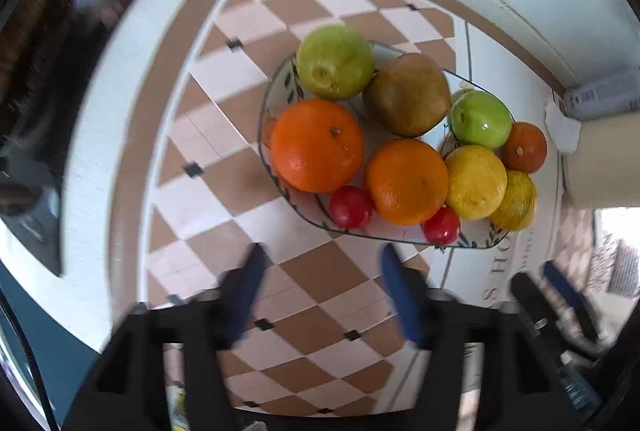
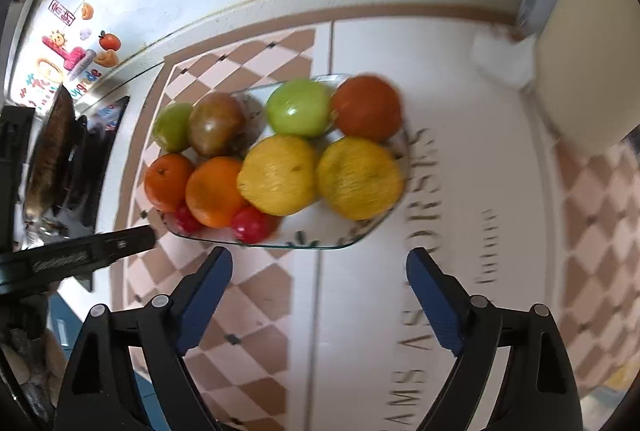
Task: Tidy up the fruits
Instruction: 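Lift both tools back from the plate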
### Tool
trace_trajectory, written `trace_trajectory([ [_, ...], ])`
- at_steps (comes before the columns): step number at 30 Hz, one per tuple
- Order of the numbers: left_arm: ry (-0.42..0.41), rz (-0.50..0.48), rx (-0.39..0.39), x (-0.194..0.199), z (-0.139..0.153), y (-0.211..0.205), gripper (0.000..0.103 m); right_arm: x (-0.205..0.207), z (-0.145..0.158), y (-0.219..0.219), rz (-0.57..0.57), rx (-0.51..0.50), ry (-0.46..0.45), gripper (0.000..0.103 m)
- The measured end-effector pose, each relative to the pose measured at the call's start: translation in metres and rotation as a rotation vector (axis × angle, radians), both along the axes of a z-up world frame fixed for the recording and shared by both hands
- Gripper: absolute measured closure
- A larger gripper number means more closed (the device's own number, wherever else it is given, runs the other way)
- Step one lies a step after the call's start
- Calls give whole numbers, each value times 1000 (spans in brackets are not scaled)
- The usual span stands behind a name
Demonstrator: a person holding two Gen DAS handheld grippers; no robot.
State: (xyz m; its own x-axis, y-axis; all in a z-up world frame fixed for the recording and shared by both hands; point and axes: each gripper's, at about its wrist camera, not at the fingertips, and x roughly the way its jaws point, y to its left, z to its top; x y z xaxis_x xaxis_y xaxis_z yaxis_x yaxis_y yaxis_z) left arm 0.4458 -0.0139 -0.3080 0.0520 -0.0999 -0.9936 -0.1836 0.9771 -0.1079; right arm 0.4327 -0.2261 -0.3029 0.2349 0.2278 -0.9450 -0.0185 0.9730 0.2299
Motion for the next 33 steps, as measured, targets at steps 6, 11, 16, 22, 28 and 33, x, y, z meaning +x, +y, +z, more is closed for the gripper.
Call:
trace_trajectory([
  [6, -83, -59, 105, -25, 29, -13, 16, -10, 32, -11, 8, -79, -70, 7],
  [11, -165, -77, 140, -46, 58, -14, 16, -30, 61, -12, -23, -84, -122, 6],
  [16, -263, -103, 179, -70, 89, -11, 16, -63, 95, -11, -63, -76, -180, 6],
  [22, -357, -125, 181, -109, 127, -7, 15, -113, 139, -7, -86, -76, -250, 6],
  [28, -445, -148, 182, -158, 168, -4, 15, -178, 186, -3, -114, -82, -328, 6],
  [33, -514, -162, 190, -202, 203, -2, 15, -228, 221, 1, -123, -85, -376, 6],
])
